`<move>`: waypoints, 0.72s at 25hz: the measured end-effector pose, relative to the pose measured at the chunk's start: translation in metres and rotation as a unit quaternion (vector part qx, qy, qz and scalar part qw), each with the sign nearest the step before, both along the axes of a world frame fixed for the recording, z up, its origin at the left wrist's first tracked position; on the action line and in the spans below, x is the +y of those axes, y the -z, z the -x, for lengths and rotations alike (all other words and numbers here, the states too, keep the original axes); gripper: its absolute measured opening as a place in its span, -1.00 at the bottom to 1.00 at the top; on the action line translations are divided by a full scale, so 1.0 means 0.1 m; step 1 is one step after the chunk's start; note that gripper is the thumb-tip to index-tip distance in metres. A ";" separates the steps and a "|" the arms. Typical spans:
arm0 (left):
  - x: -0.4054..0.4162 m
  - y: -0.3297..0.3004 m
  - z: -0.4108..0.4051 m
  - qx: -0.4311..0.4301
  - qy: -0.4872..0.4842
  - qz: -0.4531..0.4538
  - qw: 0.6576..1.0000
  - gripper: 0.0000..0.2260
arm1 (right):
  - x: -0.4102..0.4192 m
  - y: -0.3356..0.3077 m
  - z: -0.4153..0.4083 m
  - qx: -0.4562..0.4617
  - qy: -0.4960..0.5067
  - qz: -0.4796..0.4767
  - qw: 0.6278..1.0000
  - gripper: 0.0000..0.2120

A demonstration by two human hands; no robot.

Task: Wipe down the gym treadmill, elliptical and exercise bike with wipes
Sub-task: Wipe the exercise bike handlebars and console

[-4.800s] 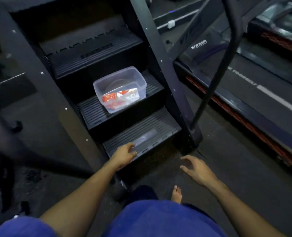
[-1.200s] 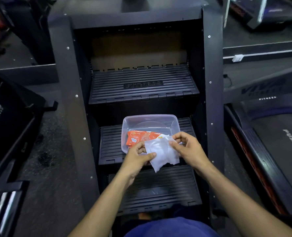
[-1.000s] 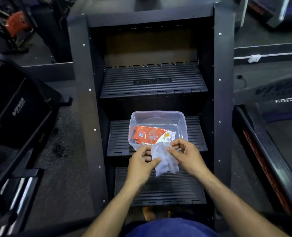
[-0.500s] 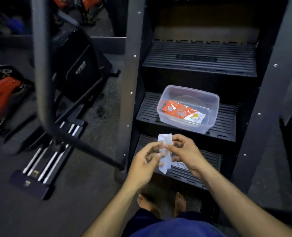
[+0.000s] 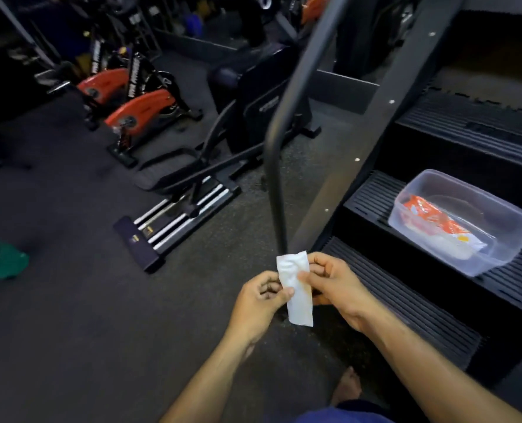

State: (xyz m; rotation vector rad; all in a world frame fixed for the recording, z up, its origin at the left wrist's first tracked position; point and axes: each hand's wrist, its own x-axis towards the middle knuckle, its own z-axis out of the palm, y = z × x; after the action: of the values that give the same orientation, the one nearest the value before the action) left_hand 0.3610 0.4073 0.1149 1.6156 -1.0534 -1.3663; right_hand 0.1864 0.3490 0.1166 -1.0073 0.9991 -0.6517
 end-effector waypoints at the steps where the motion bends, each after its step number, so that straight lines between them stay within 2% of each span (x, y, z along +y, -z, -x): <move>1: 0.15 0.00 -0.21 -0.004 -0.023 0.007 1.000 -0.93 | 0.11 -0.04 -0.20 -0.007 -0.030 0.008 1.000 -0.75; 5: 0.84 0.03 -1.08 0.001 -0.071 0.018 0.997 -0.94 | 0.64 -0.06 -1.04 0.014 -0.122 0.057 0.991 -0.59; 9: 1.46 0.10 -1.72 0.058 -0.110 0.016 0.992 -0.85 | 1.08 0.02 -1.77 0.070 -0.131 0.147 0.978 -0.72; 11: 1.71 0.11 -1.98 0.063 -0.139 0.024 0.988 -0.85 | 1.25 0.05 -2.12 0.093 -0.157 0.235 0.955 -0.75; 14: 1.90 0.15 -2.32 0.064 -0.181 0.028 0.981 -0.77 | 1.36 0.11 -2.52 0.118 -0.196 0.333 0.915 -0.63; 18: 1.99 0.19 -2.79 0.079 -0.241 0.021 0.967 -0.76 | 1.28 0.14 -3.05 0.139 -0.236 0.379 0.884 -0.59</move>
State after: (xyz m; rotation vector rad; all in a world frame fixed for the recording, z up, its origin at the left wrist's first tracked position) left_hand 0.6400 0.6068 0.0955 1.5700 -0.5426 -1.1094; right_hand 0.4913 0.4773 0.1022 -2.0104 0.6842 -0.4906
